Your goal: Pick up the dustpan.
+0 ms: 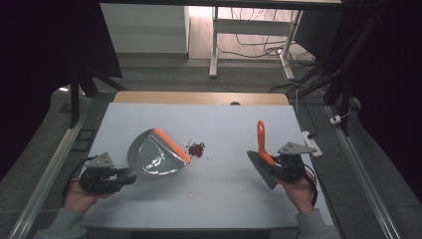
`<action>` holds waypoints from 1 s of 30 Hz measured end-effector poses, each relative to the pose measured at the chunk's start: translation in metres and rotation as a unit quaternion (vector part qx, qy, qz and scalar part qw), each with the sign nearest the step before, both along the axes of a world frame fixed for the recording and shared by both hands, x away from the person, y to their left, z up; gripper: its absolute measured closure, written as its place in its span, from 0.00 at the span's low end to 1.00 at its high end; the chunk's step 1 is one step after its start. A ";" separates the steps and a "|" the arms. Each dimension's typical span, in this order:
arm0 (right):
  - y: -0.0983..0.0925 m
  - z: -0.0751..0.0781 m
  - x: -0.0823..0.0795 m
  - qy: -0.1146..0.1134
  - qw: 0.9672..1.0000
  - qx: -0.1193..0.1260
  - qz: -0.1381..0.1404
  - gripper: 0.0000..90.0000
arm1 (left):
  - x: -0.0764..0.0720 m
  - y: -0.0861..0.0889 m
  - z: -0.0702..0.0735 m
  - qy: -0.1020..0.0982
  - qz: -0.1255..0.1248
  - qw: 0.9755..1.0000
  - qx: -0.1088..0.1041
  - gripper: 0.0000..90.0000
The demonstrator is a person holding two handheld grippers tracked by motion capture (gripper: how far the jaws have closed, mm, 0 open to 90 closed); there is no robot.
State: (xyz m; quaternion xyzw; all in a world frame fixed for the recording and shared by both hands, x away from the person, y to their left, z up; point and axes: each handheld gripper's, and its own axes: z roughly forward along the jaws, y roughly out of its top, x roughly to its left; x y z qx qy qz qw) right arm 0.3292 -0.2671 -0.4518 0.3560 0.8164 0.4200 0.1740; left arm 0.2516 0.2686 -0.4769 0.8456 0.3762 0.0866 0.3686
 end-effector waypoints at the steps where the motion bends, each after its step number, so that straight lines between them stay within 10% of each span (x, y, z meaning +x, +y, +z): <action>1: 0.000 0.000 0.000 0.000 1.000 0.000 0.000 0.78 | 0.000 -0.001 -0.001 0.002 -0.002 1.000 0.002 0.68; 30: 0.002 -0.001 -0.001 0.001 1.000 0.000 0.002 0.78 | 0.011 -0.020 -0.025 0.073 -0.027 0.997 0.029 0.68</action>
